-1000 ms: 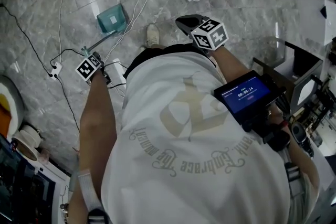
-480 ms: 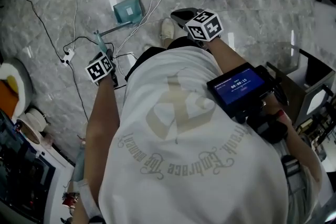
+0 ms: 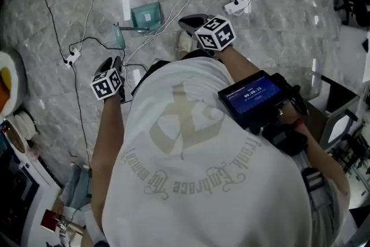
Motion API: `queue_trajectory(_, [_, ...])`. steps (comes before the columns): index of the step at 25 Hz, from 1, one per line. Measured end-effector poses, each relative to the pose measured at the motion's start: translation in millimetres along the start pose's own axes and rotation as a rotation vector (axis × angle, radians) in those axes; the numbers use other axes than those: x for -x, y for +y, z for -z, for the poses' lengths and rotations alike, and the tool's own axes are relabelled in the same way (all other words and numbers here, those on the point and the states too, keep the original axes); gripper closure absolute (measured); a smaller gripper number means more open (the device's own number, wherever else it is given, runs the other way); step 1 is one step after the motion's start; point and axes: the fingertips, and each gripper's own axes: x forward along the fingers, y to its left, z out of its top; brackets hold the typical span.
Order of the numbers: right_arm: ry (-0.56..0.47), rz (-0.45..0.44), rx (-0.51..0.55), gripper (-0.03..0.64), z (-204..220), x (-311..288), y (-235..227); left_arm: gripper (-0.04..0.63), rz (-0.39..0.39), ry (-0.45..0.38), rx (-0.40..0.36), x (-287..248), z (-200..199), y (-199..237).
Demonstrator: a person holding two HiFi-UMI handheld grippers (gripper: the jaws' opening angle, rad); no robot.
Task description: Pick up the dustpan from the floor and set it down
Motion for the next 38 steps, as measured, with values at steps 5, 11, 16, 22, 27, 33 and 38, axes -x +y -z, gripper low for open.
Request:
queue_trajectory(5, [-0.025, -0.028, 0.072, 0.598, -15.1, 1.5, 7.1, 0.542, 0.049, -0.148, 0.041, 15.3, -30.6, -21.7])
queue_trajectory(11, [-0.104, -0.075, 0.141, 0.6, -38.6, 7.4, 25.9, 0.583, 0.151, -0.274, 0.026, 26.7, -53.9, -51.2])
queue_trajectory(16, [-0.134, -0.111, 0.164, 0.6, -46.5, 13.2, 41.8, 0.583, 0.203, -0.315, 0.028, 30.0, -61.4, -62.7])
queue_trajectory(22, [-0.124, -0.068, 0.16, 0.6, -29.2, 13.7, 63.8, 0.583, 0.241, -0.32, 0.02, 43.2, -36.5, -60.9])
queue_trajectory(27, [-0.136, -0.056, 0.17, 0.6, -16.4, 9.8, 104.8, 0.583, 0.253, -0.331, 0.012, 68.4, -6.1, -44.3])
queue_trajectory(33, [-0.116, -0.061, 0.17, 0.6, -7.4, 1.8, 122.5, 0.583, 0.262, -0.32, 0.029, 74.0, 9.5, -33.8])
queue_trajectory(38, [-0.112, -0.058, 0.177, 0.6, -8.2, 2.1, 125.1, 0.583, 0.267, -0.32, 0.041, 74.5, 13.8, -31.7])
